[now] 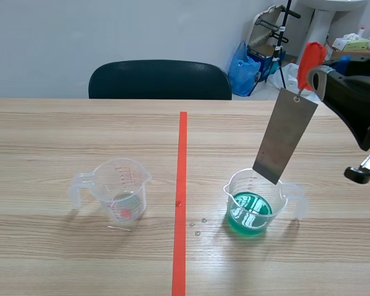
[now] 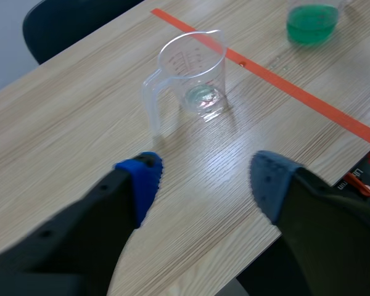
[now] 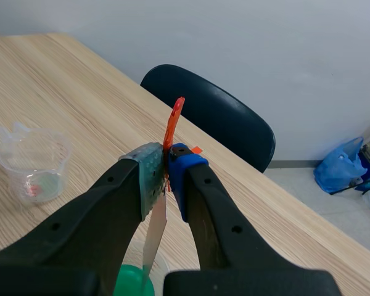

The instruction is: Do the redox reaction experiment

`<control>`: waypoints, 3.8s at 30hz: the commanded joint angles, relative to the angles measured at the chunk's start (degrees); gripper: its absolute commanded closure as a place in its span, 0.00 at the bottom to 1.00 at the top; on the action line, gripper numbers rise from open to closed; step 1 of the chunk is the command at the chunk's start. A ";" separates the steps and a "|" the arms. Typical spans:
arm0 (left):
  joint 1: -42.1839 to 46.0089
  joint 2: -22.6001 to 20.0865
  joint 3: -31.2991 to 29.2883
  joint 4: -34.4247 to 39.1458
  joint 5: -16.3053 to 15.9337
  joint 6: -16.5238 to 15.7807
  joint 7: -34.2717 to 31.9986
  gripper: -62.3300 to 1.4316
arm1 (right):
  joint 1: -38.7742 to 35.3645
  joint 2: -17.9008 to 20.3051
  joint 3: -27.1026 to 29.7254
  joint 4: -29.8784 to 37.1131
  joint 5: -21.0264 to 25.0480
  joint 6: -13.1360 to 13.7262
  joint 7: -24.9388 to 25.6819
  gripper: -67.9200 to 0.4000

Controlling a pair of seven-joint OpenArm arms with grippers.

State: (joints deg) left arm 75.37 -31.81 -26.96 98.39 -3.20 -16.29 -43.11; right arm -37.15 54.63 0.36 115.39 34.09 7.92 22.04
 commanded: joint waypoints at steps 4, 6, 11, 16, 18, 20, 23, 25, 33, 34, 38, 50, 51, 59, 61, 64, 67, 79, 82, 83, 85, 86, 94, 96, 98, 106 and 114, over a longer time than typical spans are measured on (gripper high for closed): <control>-0.66 -6.21 1.88 0.98 -0.61 0.07 1.18 0.84 | 0.79 0.13 0.44 0.94 0.44 1.20 1.29 0.97; -3.06 -9.44 3.85 0.98 -1.57 -0.31 2.75 0.95 | 0.79 0.13 0.44 0.94 -0.50 1.84 1.31 0.97; -13.81 -17.90 12.39 0.98 -15.69 -6.21 12.66 0.94 | 0.79 0.13 0.44 0.94 -0.68 1.99 1.51 0.97; -29.24 -22.49 23.78 0.98 -25.03 -6.12 21.20 0.94 | 0.79 0.13 0.44 0.94 -1.42 2.01 1.51 0.97; -35.87 -22.67 28.24 0.98 -27.69 -6.12 24.20 0.94 | 0.79 0.13 0.44 0.94 -1.53 2.01 1.51 0.97; -42.42 -22.62 32.96 0.98 -29.92 -5.86 27.06 0.94 | 0.79 0.13 0.44 0.94 -1.53 2.01 1.53 0.97; -52.02 -22.05 40.24 0.98 -32.72 -4.96 31.36 0.94 | 0.79 0.13 0.44 0.94 -1.55 2.34 1.73 0.97; -58.21 -20.85 45.27 0.87 -32.89 -2.73 34.51 0.94 | 0.79 0.13 0.44 0.94 -1.57 2.86 1.70 0.97; -78.03 -12.31 62.10 -4.85 -32.89 -0.94 43.58 0.94 | 0.79 0.11 0.44 0.94 -2.43 3.93 1.92 0.97; -79.82 -11.28 63.89 -5.88 -32.92 -0.94 44.04 0.94 | 0.79 0.11 0.44 0.94 -2.43 3.93 1.92 0.97; -86.71 -6.93 70.73 -10.82 -34.40 0.07 46.29 0.94 | 0.79 0.11 0.44 0.94 -2.43 3.93 1.90 0.97; -97.74 3.45 78.49 -20.65 -38.01 0.50 50.69 0.94 | 0.79 0.13 0.44 0.94 -2.43 3.98 1.90 0.97; -98.14 3.98 78.75 -20.90 -38.05 0.50 50.69 0.94 | 0.79 0.13 0.44 0.94 -2.43 3.98 1.90 0.97; -100.21 7.50 80.96 -21.20 -38.45 0.50 52.70 0.94 | 0.79 0.11 0.44 0.94 -2.43 3.98 1.90 0.97; -100.50 8.37 81.26 -21.20 -38.45 0.52 53.07 0.94 | 0.79 0.11 0.44 0.94 -2.43 3.98 1.90 0.97; -100.78 9.40 81.48 -21.31 -38.45 0.59 53.02 0.94 | 0.79 0.11 0.44 0.94 -2.43 3.98 1.90 0.97; -101.00 10.05 81.61 -21.68 -38.64 0.59 53.33 0.94 | 0.79 0.11 0.44 0.94 -2.43 3.98 1.90 0.97; -100.98 10.03 81.61 -22.84 -38.64 0.70 53.22 0.94 | 0.79 0.11 0.44 0.94 -2.43 3.98 1.90 0.97; -100.98 10.03 81.59 -22.84 -38.64 0.70 53.24 0.94 | 0.79 0.11 0.44 0.94 -2.43 3.98 1.90 0.97; -100.98 10.03 81.59 -22.84 -38.64 0.70 53.24 0.94 | 0.79 0.11 0.44 0.94 -2.43 3.98 1.90 0.97; -100.96 9.88 81.59 -22.84 -38.64 0.70 53.24 0.94 | 0.79 0.11 0.44 0.94 -2.43 3.98 1.90 0.97; -100.96 9.81 81.59 -22.84 -38.64 0.68 53.24 0.94 | 0.79 0.11 0.44 0.94 -2.43 3.98 1.90 0.97; -100.85 6.54 81.18 -22.62 -38.62 0.44 53.16 0.94 | 0.79 0.11 0.44 0.94 -2.40 3.98 1.88 0.97; -100.26 4.81 79.97 -22.53 -38.64 0.07 53.07 0.94 | 0.79 0.11 0.44 0.94 -2.40 3.98 1.88 0.97; -98.73 2.62 77.70 -21.79 -38.62 0.00 52.68 0.94 | 0.79 0.11 0.44 0.94 -2.40 3.98 1.86 0.97; -84.35 -8.39 60.89 -15.41 -38.62 -6.75 48.02 0.94 | 0.79 0.11 0.44 0.94 -2.40 3.96 1.88 0.97; -60.17 -14.45 40.70 -13.33 -37.16 -14.60 38.88 0.94 | 0.79 0.11 0.44 0.94 -2.40 3.96 1.88 0.97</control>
State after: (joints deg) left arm 13.80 -46.54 13.82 84.64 -40.73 -30.20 -2.70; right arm -37.15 54.63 0.36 115.39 31.07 12.05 23.09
